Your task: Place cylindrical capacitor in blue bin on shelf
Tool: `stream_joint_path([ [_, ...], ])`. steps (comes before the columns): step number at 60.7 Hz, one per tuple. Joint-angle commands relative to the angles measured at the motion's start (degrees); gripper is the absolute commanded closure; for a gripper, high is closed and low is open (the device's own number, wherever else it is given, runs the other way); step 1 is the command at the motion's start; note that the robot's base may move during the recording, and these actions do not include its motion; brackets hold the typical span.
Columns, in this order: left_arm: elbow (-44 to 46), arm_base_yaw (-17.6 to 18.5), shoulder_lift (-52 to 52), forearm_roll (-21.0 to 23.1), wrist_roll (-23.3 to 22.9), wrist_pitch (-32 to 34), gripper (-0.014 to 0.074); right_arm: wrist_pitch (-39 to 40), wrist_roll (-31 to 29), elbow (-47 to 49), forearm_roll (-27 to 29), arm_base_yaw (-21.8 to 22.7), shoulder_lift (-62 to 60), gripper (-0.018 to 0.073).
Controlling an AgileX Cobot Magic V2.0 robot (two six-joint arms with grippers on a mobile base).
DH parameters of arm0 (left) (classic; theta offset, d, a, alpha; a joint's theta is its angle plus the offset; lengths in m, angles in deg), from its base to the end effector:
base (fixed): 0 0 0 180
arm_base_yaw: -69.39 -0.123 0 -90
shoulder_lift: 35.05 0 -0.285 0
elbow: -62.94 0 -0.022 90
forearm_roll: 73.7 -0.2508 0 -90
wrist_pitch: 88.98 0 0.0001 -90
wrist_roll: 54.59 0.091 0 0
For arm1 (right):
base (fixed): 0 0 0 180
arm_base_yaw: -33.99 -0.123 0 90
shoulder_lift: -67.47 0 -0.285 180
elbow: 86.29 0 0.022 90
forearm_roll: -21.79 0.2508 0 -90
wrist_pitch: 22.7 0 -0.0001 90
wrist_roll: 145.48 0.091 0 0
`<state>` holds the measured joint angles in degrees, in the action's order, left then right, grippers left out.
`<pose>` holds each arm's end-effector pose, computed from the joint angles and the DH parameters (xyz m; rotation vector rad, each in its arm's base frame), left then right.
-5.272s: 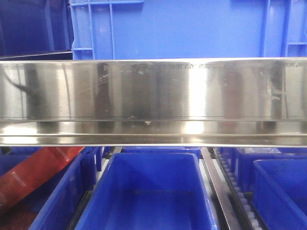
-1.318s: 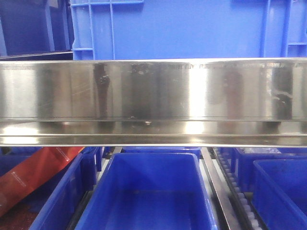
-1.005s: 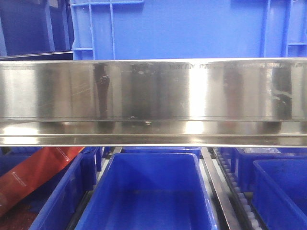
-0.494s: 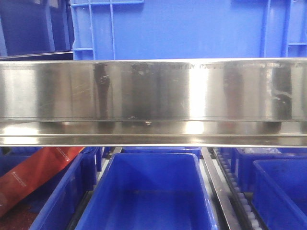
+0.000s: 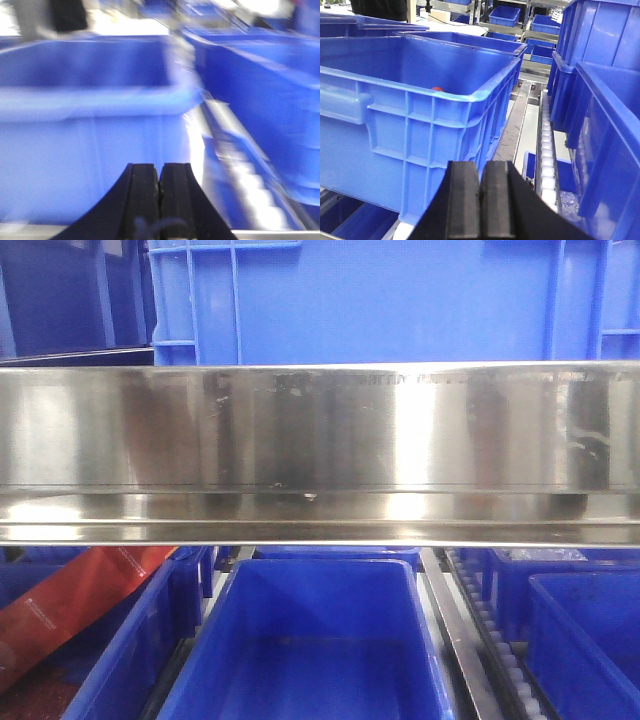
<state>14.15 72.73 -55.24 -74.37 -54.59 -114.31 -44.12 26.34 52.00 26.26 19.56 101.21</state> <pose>0.0494 -0.0024 0.3249 0.0528 1.6452 -0.0323 0.0870 0.0251 0.3547 -0.2923 1.6667 0.1603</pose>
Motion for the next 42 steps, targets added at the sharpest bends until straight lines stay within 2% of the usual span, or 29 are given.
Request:
stream_joint_path([
  [1,-7.54,-0.84,3.97,0.67,0.00,8.31,0.0707,1.29,-0.09,-0.28,-0.29,0.37,-0.31,0.0720],
  [7,-15.36,-0.84,7.16,0.67,0.00,14.57,0.0707,1.29,-0.09,-0.28,-0.29,0.37,-0.31,0.0720],
  [14,-22.78,-0.84,9.91,0.67,0.00,18.13,0.0707,1.29,-0.09,-0.28,-0.29,0.37,-0.31,0.0720],
  [25,-28.43,0.85,12.40,1.01,0.00,25.33,0.0707,1.29,-0.09,-0.28,-0.29,0.37,-0.31,0.0720],
  [27,-28.43,1.50,12.40,1.01,0.00,22.12,0.0707,1.29,-0.09,-0.28,-0.29,0.37,-0.31,0.0720],
  [42,-28.43,4.24,12.40,1.01,0.00,20.38,0.0707,1.54,-0.09,-0.28,-0.29,0.37,-0.40,0.0720],
])
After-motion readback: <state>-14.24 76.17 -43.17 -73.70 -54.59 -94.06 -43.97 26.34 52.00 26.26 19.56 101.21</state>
